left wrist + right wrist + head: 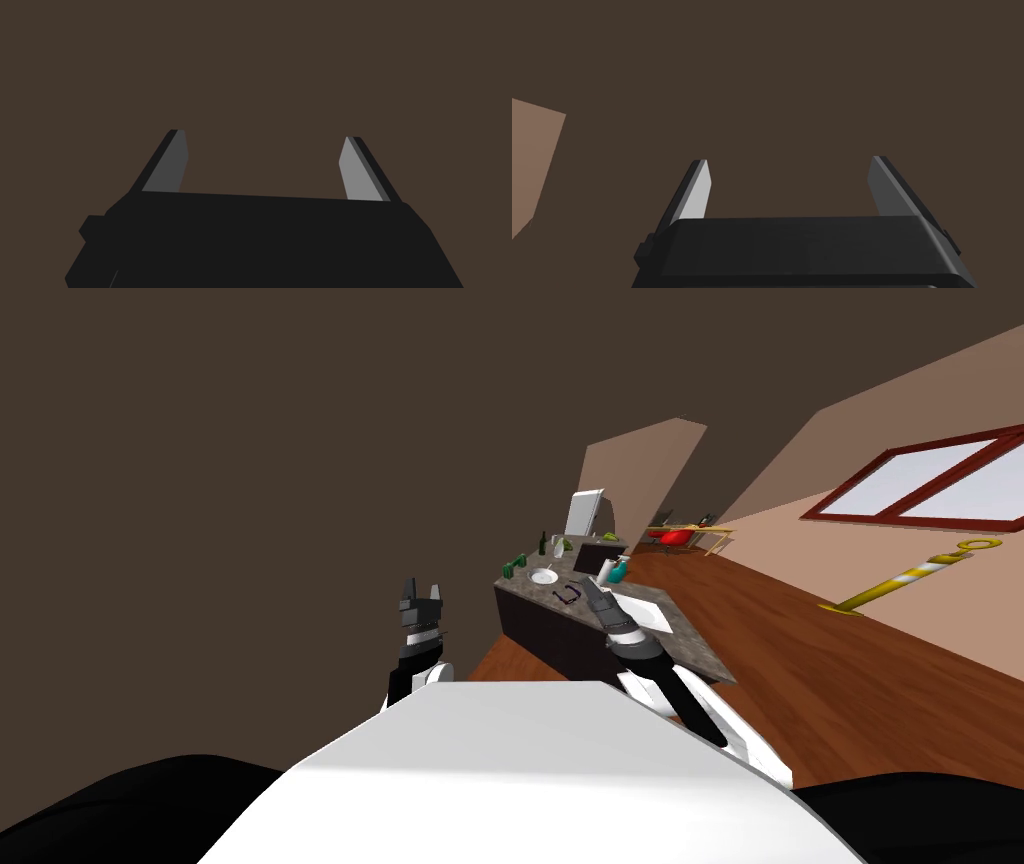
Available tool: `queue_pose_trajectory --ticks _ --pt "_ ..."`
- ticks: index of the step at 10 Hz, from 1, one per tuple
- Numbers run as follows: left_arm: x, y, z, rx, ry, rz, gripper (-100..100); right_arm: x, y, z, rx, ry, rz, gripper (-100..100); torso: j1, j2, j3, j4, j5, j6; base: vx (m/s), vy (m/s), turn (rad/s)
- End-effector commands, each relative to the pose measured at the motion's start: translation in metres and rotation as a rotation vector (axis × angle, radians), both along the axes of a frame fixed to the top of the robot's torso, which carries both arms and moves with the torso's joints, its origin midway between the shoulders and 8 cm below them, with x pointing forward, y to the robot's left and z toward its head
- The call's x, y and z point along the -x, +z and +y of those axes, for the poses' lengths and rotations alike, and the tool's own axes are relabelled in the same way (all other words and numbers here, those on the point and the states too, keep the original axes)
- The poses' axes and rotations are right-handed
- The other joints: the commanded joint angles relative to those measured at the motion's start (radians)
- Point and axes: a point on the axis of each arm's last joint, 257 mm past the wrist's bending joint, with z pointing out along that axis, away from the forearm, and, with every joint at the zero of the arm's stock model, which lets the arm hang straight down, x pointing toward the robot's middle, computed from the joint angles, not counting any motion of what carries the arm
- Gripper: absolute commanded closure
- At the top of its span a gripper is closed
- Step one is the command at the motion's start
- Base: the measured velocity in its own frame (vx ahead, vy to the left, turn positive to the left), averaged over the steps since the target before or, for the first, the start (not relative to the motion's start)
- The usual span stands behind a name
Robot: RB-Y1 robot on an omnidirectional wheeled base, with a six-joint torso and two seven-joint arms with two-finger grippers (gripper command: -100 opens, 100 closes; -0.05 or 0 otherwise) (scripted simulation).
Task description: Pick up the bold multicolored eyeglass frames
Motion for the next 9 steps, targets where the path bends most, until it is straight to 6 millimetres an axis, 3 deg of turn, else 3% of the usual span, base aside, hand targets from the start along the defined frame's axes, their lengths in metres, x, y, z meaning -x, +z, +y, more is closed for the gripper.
queue_pose_trajectory --ticks 1,7,8,9 --pt "0.000 0.000 0.000 0.000 0.000 0.000 0 -0.002 -0.005 0.004 0.056 -0.004 0.013 -100 0.000 0.000 0.000 0.000 0.000 0.000 -0.058 -0.021 -0.002" --pt "0.000 0.000 0.000 0.000 0.000 0.000 0 -0.014 -0.049 0.015 0.351 -0.037 0.082 -100 0.001 -0.004 -0.002 -0.001 0.000 0.000 -0.044 -0.020 0.006" --pt "0.000 0.000 0.000 0.000 0.000 0.000 0 -0.018 -0.065 0.015 0.440 -0.054 0.104 -100 0.001 -0.004 -0.002 -0.001 0.000 0.000 -0.037 -0.019 0.026" --pt "0.000 0.000 0.000 0.000 0.000 0.000 0 -0.017 -0.067 0.017 0.456 -0.045 0.104 -100 0.001 -0.004 -0.002 -0.001 0.000 0.000 -0.030 -0.013 0.011"
